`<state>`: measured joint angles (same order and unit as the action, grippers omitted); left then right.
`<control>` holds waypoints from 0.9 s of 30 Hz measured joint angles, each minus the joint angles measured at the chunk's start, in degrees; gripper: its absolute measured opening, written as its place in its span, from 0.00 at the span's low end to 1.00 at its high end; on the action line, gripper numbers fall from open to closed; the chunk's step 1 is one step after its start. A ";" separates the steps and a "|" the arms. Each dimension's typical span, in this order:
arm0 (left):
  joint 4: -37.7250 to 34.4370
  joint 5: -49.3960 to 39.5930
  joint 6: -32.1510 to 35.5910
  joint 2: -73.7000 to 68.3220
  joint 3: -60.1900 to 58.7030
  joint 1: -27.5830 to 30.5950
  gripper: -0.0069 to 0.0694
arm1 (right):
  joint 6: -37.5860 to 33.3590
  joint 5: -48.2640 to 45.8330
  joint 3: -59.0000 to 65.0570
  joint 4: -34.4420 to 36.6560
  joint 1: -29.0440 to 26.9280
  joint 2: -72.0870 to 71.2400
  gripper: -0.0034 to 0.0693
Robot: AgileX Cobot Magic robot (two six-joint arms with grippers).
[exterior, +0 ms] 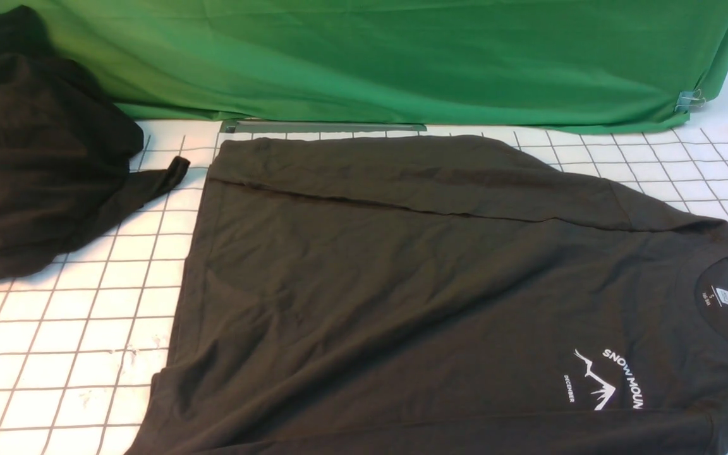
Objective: Fold a long-sleeved shirt over a white checkered tablecloth.
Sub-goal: 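Grasp the left edge of the dark T-shirt lying flat on the table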
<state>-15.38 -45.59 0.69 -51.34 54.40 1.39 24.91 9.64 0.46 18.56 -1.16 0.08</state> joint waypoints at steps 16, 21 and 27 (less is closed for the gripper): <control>10.29 -14.96 -9.41 -14.17 -14.48 -22.20 0.08 | -18.09 -41.83 -26.21 -0.65 9.20 17.47 0.06; 10.83 -15.99 -12.51 -14.32 -19.47 -25.26 0.08 | -25.63 -64.92 -39.35 -1.96 11.68 37.23 0.06; 11.43 -13.10 -13.95 -14.44 -24.31 -25.31 0.09 | -29.36 -71.67 -42.04 -2.38 11.94 47.64 0.06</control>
<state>-3.95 -58.68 -13.26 -65.78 30.09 -23.93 -4.45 -62.04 -41.58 16.18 10.78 47.72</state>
